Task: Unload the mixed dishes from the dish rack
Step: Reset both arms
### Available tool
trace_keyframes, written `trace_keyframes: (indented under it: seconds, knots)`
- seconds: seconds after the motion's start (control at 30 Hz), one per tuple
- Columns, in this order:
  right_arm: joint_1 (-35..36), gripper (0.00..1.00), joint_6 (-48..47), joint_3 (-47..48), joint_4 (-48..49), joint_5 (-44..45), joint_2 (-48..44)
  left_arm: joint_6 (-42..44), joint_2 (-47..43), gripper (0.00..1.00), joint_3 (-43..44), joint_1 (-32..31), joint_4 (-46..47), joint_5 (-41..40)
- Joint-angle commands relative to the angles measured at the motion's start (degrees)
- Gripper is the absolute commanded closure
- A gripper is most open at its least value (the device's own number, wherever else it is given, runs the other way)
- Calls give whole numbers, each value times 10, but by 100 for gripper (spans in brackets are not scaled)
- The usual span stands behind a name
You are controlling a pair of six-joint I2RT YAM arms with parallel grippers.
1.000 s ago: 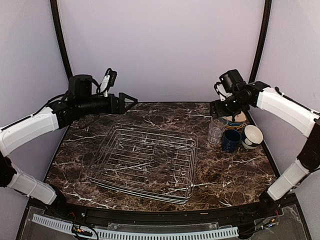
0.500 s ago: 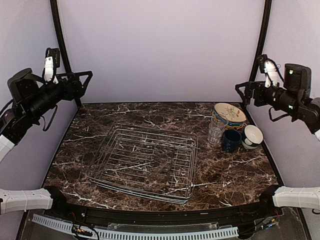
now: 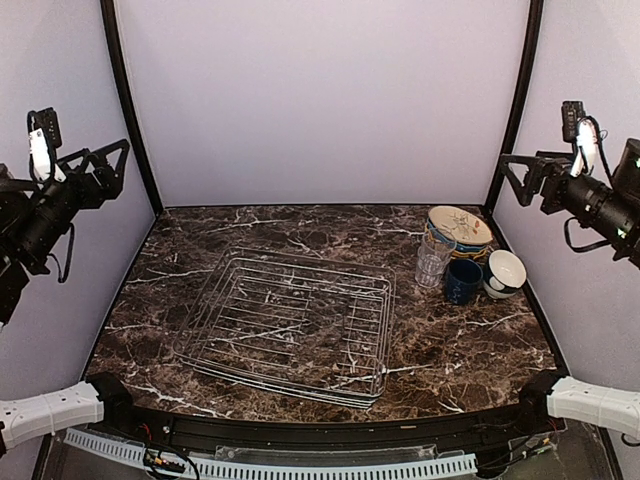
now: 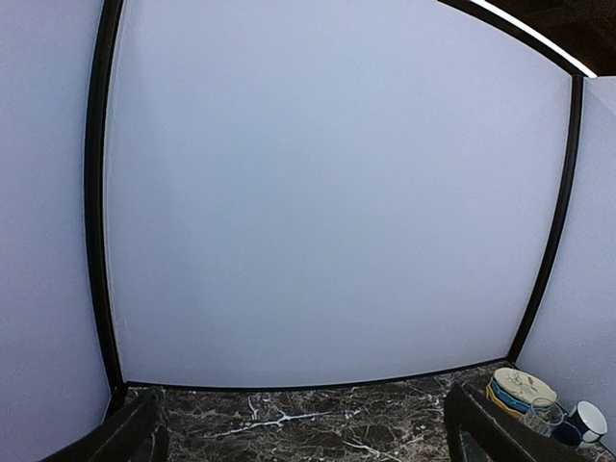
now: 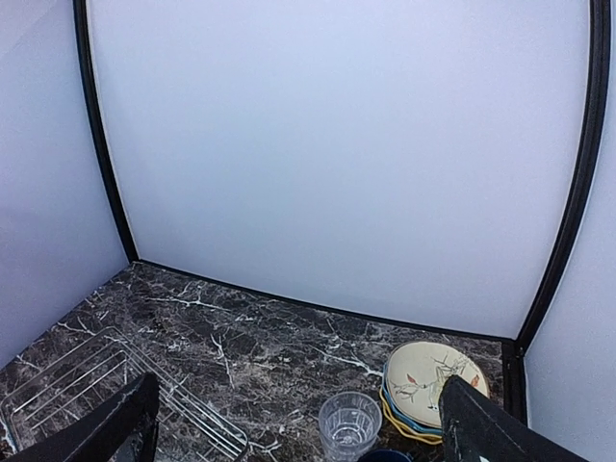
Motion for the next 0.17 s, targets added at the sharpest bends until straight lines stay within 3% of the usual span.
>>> trace_keyframes:
  seconds: [0.0,0.13]
  knots:
    - [-2,1,-3,-15,33,-15,-4,2,-4,1,-17,0,5,-25]
    - [-2,1,-3,-13,22,-20,1,-4,-3,1,-24,1,7,-22]
